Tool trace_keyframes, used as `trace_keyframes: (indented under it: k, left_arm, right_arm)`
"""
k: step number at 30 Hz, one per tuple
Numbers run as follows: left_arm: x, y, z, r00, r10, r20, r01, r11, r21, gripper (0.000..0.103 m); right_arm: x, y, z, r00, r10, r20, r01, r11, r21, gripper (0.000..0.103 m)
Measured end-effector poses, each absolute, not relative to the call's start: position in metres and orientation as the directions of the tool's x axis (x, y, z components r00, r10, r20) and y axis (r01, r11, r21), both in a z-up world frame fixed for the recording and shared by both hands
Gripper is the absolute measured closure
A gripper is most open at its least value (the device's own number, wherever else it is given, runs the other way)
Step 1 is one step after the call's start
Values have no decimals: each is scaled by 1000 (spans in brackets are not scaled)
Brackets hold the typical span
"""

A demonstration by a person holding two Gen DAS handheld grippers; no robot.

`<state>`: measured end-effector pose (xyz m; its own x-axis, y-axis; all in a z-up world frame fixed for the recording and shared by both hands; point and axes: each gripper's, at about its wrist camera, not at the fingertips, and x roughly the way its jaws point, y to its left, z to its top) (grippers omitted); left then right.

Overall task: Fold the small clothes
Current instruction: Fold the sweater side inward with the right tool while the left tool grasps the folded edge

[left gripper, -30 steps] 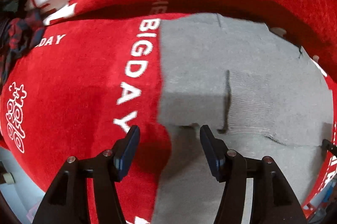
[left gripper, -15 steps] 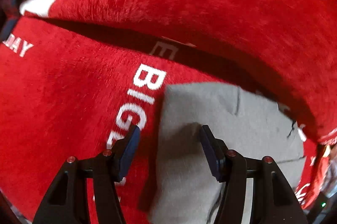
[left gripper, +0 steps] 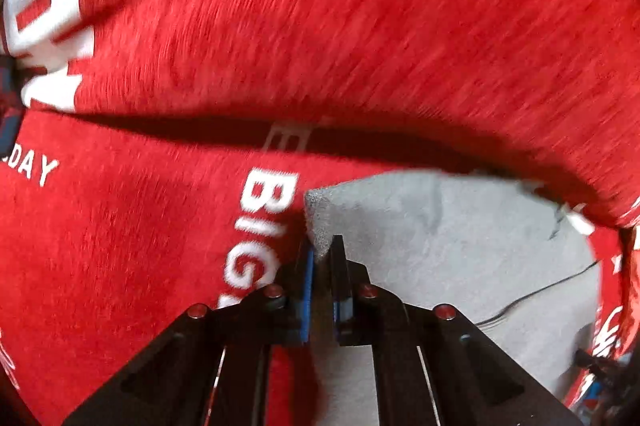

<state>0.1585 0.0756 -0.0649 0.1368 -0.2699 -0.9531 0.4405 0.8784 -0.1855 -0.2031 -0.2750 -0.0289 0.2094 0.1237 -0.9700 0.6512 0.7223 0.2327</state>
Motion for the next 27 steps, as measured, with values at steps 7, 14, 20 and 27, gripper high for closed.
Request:
trace_keyframes:
  k: [7, 14, 20, 27]
  left_arm:
    - [163, 73, -58, 223, -167, -960, 417, 907, -61, 94]
    - [130, 100, -1, 173, -267, -948, 488, 859, -153, 94]
    - [92, 85, -25, 78, -227, -971, 537, 830, -151, 94]
    - [98, 115, -37, 79, -178, -981, 437, 890, -127, 94]
  right_arm:
    - [-199, -275, -29, 203, 118, -972, 649, 728, 224, 95]
    - [-195, -276, -19, 181, 110, -977, 656, 727, 203, 94]
    - [-186, -272, -9, 221, 102, -970, 645, 731, 223, 94]
    - [-188, -278, -27, 200, 141, -970, 650, 721, 239, 94]
